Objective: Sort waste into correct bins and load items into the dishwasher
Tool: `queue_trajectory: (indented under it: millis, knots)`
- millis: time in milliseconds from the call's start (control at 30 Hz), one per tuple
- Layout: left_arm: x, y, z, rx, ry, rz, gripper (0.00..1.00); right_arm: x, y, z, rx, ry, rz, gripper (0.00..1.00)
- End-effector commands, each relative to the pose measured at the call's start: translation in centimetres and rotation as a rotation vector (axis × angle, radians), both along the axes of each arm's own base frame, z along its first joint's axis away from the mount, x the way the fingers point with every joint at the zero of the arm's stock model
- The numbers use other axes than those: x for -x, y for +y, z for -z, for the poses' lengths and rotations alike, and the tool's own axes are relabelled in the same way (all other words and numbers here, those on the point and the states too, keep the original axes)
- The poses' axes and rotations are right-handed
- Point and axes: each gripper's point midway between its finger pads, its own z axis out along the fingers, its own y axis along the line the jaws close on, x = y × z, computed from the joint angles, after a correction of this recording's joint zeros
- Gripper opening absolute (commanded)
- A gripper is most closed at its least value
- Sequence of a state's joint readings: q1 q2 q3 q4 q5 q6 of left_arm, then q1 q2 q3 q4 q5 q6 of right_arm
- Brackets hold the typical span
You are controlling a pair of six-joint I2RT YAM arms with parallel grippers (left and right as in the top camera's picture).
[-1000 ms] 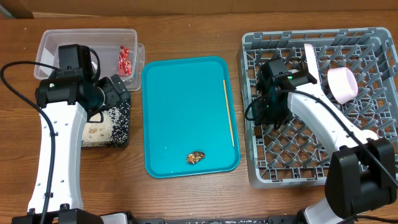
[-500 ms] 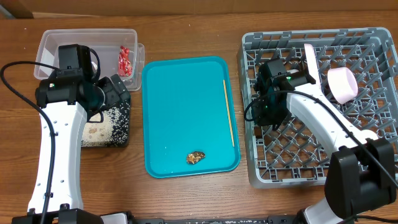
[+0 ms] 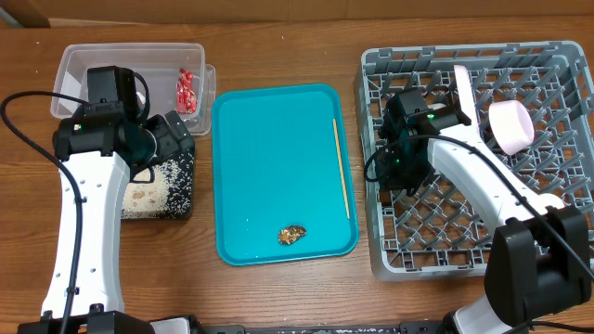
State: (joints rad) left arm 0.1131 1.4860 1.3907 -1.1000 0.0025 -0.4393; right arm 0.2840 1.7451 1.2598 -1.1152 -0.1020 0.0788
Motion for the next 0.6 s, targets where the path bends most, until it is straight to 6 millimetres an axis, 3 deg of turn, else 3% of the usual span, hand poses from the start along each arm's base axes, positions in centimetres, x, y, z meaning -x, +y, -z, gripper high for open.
queue_trajectory:
  millis: [0, 167, 333, 567]
  knots:
    - [-0.2, 0.3, -1.3, -0.012, -0.038, -0.017, 1.0, 0.2, 0.3, 0.0, -0.013, 0.01, 0.001, 0.04]
    - [-0.2, 0.3, -1.3, -0.012, -0.038, -0.017, 1.0, 0.1, 0.5, -1.0, -0.03, -0.017, 0.024, 0.04]
    - [-0.2, 0.3, -1.3, -0.012, -0.038, -0.017, 1.0, -0.5, 0.8, -3.3, -0.054, -0.073, 0.022, 0.04]
    - [-0.2, 0.3, -1.3, -0.012, -0.038, -0.017, 1.0, -1.0, 3.5, -5.7, -0.217, -0.111, 0.005, 0.04]
